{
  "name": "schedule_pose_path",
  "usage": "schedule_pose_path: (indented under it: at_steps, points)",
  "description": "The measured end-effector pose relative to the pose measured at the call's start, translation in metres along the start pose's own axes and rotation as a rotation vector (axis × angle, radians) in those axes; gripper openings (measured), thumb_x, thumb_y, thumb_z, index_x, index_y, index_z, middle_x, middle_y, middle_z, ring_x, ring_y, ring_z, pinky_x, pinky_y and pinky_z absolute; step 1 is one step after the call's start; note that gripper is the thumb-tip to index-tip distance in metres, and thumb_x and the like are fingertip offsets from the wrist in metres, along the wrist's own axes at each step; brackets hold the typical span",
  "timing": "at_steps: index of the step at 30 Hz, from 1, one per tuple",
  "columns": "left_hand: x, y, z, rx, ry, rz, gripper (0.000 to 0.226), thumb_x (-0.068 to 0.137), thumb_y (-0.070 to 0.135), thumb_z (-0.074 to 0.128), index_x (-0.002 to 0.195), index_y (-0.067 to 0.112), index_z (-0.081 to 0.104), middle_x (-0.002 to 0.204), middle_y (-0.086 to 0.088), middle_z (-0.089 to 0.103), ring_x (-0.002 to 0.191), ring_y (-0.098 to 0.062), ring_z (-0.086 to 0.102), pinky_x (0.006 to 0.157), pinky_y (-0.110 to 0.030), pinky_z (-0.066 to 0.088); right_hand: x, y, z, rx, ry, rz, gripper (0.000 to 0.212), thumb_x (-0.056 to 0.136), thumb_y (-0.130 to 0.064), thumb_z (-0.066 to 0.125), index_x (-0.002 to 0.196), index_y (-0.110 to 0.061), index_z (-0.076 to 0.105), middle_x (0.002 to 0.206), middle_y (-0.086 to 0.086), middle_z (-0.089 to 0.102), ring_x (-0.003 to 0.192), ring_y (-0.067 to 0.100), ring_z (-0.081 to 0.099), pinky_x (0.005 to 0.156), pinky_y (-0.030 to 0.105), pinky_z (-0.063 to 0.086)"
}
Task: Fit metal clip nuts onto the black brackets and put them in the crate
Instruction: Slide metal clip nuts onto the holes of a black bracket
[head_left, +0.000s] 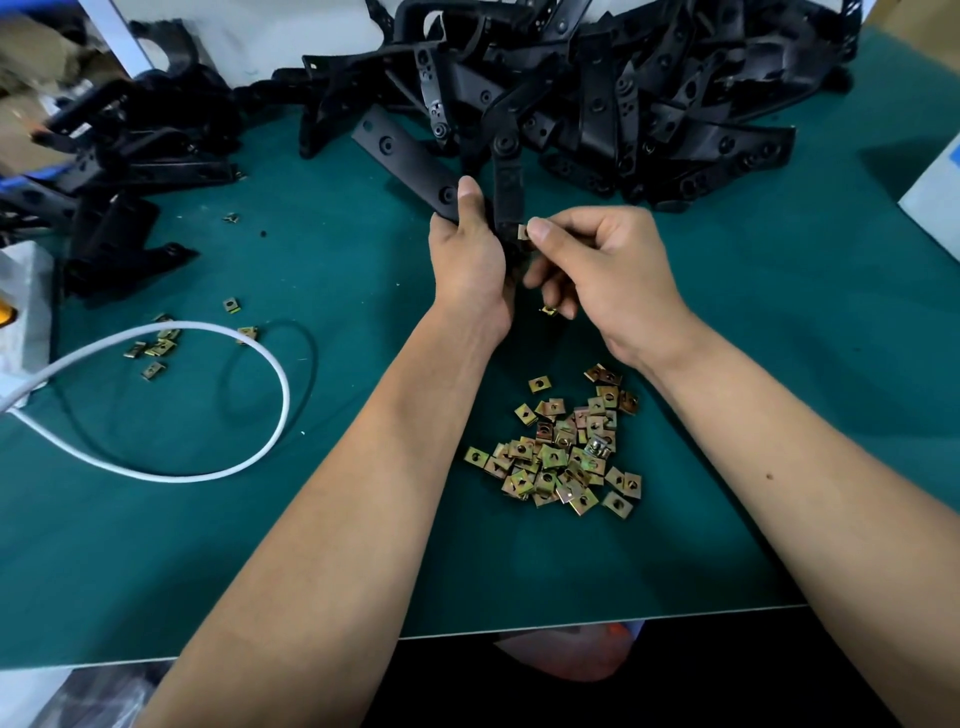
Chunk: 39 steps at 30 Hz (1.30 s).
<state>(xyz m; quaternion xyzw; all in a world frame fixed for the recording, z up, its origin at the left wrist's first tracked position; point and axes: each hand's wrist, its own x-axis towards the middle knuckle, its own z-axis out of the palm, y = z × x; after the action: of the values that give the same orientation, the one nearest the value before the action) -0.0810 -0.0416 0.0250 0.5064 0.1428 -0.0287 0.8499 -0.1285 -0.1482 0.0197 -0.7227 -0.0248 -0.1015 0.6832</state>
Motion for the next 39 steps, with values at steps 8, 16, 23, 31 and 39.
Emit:
schedule_pose_path:
  at_steps: [8,16,23,31,39]
  points:
    - [0.002,-0.009,0.005,0.001,0.053,0.11,0.022,0.108,0.037,0.049,0.1,0.016,0.052,0.093,-0.004,0.06,0.09,-0.024,0.058,0.096,-0.055,0.053,-0.002,0.0,0.001,-0.073,0.039,-0.036,0.02,0.099,-0.02,0.067,0.081,-0.021,0.075,0.056,0.0,0.065,0.042,0.011,0.048,0.039,0.018,0.034]
    - [0.001,-0.014,0.008,0.033,0.095,0.195,0.021,0.108,0.034,0.049,0.101,0.015,0.053,0.089,-0.001,0.06,0.082,-0.016,0.059,0.082,-0.039,0.053,-0.002,0.0,0.001,-0.032,0.022,-0.048,0.018,0.098,-0.018,0.069,0.082,-0.014,0.076,0.052,-0.001,0.06,0.041,0.008,0.043,0.041,0.015,0.034]
    - [0.002,-0.001,0.006,0.139,0.069,0.394,0.031,0.109,0.027,0.048,0.13,0.005,0.053,0.12,-0.008,0.067,0.111,-0.022,0.064,0.106,-0.046,0.05,0.004,-0.005,-0.004,-0.099,-0.02,-0.036,0.018,0.099,-0.025,0.069,0.084,-0.022,0.077,0.056,-0.001,0.064,0.042,0.01,0.047,0.039,0.018,0.034]
    - [0.016,0.002,-0.009,0.16,0.108,0.335,0.02,0.108,0.03,0.049,0.105,0.011,0.055,0.106,-0.006,0.065,0.098,-0.018,0.063,0.1,-0.042,0.054,0.015,-0.002,-0.045,-0.824,-0.228,-0.124,0.029,0.078,-0.053,0.083,0.087,-0.026,0.078,0.073,-0.009,0.071,0.062,0.002,0.06,0.063,0.022,0.046]
    - [0.021,0.003,-0.012,0.107,0.119,0.217,0.02,0.106,0.035,0.052,0.097,0.018,0.054,0.104,-0.004,0.064,0.094,-0.02,0.059,0.099,-0.053,0.052,0.013,0.001,-0.03,-0.964,-0.359,-0.221,0.014,0.085,-0.028,0.083,0.089,-0.02,0.071,0.082,-0.011,0.063,0.065,-0.003,0.053,0.064,0.024,0.04]
